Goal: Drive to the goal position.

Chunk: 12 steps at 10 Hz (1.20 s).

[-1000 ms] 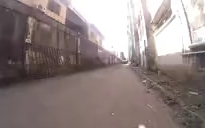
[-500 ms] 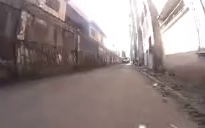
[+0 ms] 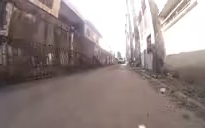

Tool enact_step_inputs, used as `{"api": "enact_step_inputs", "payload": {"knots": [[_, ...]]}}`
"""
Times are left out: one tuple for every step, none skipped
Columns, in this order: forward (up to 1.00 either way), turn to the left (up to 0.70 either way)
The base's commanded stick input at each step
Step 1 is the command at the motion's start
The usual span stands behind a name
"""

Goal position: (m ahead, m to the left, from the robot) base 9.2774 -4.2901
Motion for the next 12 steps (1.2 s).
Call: {"api": "enact_step_inputs", "payload": {"knots": [[1.0, 0.0], [1.0, 0.0], [1.0, 0.0], [1.0, 0.0], [1.0, 0.0], [1.0, 0.0], [1.0, -0.08], [1.0, -0.22], [1.0, -0.27], [1.0, -0.27], [1.0, -0.27], [1.0, -0.27]]}}
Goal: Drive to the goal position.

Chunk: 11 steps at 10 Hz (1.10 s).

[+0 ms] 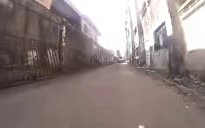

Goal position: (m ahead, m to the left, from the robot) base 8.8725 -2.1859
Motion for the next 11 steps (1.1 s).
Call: {"api": "enact_step_inputs", "payload": {"knots": [[1.0, -0.27], [1.0, -0.27], [1.0, 0.0], [1.0, 0.0], [1.0, 0.0], [1.0, 0.0], [1.0, 0.0], [1.0, 0.0], [1.0, 0.0], [1.0, 0.0], [1.0, 0.0]]}}
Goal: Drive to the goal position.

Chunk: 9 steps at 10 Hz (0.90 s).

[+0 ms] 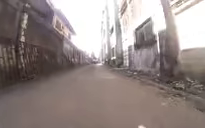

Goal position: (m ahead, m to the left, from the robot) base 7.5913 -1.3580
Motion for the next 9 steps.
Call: {"api": "enact_step_inputs", "payload": {"knots": [[1.0, 0.0], [1.0, 0.0], [1.0, 0.0], [1.0, 0.0], [1.0, 0.0], [1.0, 0.0], [1.0, 0.0], [1.0, 0.0], [1.0, 0.0]]}}
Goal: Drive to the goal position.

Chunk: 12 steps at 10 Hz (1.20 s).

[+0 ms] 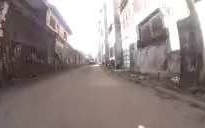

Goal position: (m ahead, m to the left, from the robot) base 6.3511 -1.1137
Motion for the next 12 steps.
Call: {"api": "enact_step_inputs", "payload": {"knots": [[1.0, 0.0], [1.0, 0.0], [1.0, 0.0], [1.0, 0.0], [1.0, 0.0], [1.0, 0.0], [1.0, 0.0], [1.0, 0.13], [1.0, 0.0], [1.0, 0.0], [1.0, 0.0], [1.0, 0.0]]}}
